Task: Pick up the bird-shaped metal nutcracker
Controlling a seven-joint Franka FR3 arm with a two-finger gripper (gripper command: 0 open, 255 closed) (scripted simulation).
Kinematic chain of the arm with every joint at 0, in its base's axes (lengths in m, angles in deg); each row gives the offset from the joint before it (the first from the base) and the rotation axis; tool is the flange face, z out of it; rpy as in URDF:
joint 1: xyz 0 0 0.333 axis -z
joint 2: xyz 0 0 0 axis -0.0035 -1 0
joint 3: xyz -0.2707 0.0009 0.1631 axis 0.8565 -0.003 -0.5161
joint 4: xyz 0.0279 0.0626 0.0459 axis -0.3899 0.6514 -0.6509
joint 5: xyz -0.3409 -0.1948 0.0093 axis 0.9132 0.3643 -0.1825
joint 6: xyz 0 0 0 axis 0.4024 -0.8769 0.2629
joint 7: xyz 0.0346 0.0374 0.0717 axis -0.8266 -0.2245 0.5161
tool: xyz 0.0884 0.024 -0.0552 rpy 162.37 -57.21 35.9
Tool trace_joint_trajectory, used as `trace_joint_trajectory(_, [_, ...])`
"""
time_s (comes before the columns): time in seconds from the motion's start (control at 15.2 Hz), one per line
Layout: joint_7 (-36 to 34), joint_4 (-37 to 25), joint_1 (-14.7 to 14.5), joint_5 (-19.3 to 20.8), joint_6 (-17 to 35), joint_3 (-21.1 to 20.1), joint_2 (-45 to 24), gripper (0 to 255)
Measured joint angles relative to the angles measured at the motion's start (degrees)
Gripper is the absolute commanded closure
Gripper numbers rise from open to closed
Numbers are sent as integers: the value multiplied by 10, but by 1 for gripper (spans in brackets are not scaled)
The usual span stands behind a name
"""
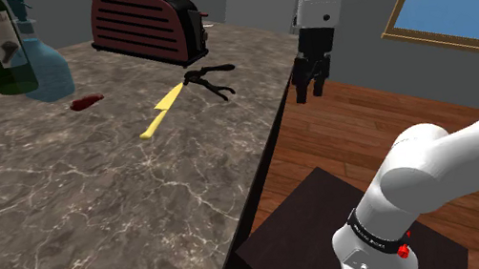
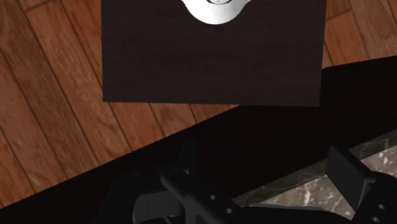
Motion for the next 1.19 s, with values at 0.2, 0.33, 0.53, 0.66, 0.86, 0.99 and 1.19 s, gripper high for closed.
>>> trace_joint_trajectory(0.2, [4,-20,-5,-1,10,-1,-29,0])
trace_joint_trajectory(0.33, [14,-49,-10,0,27,-1,-72,0])
trace_joint_trajectory(0.53, [23,-102,-21,-4,47,-5,-140,0])
trace_joint_trajectory(0.66, [35,-135,-24,-3,59,-4,-182,0])
trace_joint_trajectory(0.86, [47,-200,-32,-3,61,-7,-245,0])
trace_joint_trajectory(0.99, [55,-244,-36,-4,63,-9,-287,0])
trace_joint_trajectory(1.19, [62,-325,-44,-6,58,-15,-360,0])
